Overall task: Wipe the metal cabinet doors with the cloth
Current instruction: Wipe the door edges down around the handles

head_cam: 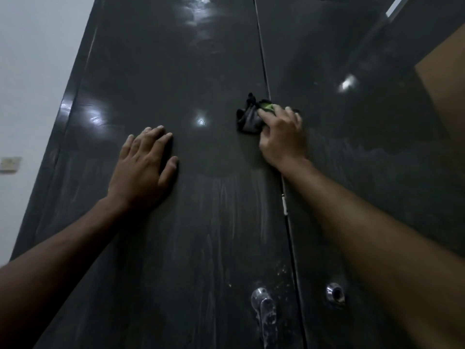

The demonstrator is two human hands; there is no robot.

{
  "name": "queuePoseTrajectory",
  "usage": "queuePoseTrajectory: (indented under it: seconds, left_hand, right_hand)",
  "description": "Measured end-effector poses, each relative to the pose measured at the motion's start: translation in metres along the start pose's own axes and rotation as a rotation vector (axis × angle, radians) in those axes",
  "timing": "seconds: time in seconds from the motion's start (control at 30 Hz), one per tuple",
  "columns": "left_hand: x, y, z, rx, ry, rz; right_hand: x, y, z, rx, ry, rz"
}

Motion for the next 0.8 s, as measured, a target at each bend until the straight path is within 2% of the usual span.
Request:
queuePoseTrajectory:
  seconds: [0.1, 0.17, 0.2, 0.23, 0.3, 0.37, 0.4, 0.43, 0.5, 0.57, 0.6, 0.67, 0.73, 0.8]
  left_hand:
    - [0.001, 0.000, -0.020, -0.076, -0.009, 0.039]
    - [0.000, -0.002, -0.048, -0.172, -0.038, 0.068]
    - [-0.002, -0.004, -0.064, -0.217, -0.053, 0.079]
    - [-0.003, -0.006, -0.077, -0.240, -0.069, 0.084]
    - [-0.007, -0.005, -0.095, -0.224, -0.117, 0.092]
    - [-0.014, -0.006, -0.106, -0.165, -0.127, 0.100]
    - [-0.018, -0.007, -0.107, -0.138, -0.108, 0.098]
    - [-0.020, -0.009, -0.109, -0.123, -0.077, 0.092]
    - [-0.022, -0.014, -0.113, -0.126, -0.020, 0.086]
    - [-0.022, -0.016, -0.116, -0.130, 0.005, 0.094]
    - [-0.021, -0.016, -0.116, -0.133, 0.009, 0.097]
    - [-0.021, -0.013, -0.117, -0.132, 0.016, 0.094]
    - [-0.021, -0.014, -0.117, -0.132, 0.020, 0.089]
    - [-0.021, -0.015, -0.119, -0.148, 0.013, 0.087]
  right_hand:
    - [-0.008, -0.055, 0.025, 0.252, 0.115, 0.125]
    - [0.004, -0.088, 0.006, 0.374, 0.081, 0.161]
    - [0.013, -0.091, -0.011, 0.369, 0.048, 0.137]
    - [0.019, -0.083, -0.031, 0.310, 0.031, 0.097]
    - [0.026, -0.050, -0.058, 0.078, -0.006, -0.008]
    - [0.027, -0.019, -0.059, -0.112, 0.009, -0.073]
    - [0.024, -0.014, -0.049, -0.134, 0.040, -0.065]
    - [0.020, -0.017, -0.034, -0.080, 0.074, -0.050]
    - [0.013, -0.058, -0.010, 0.170, 0.110, 0.061]
    - [0.018, -0.108, -0.019, 0.357, 0.111, 0.163]
    - [0.025, -0.119, -0.035, 0.372, 0.087, 0.170]
    - [0.043, -0.102, -0.082, 0.218, 0.039, 0.093]
    - [0.059, -0.059, -0.124, -0.061, 0.002, -0.041]
    - [0.061, -0.031, -0.126, -0.228, -0.003, -0.079]
Point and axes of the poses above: each hand's wrist, its own y-axis towards the middle knuckle, its own x-axis out of the back of the hand, z = x × y, the point moved 9 cm from there along y, towards the middle knuckle, and after that the axes turned 9 degrees about y, right-handed, at the moved point
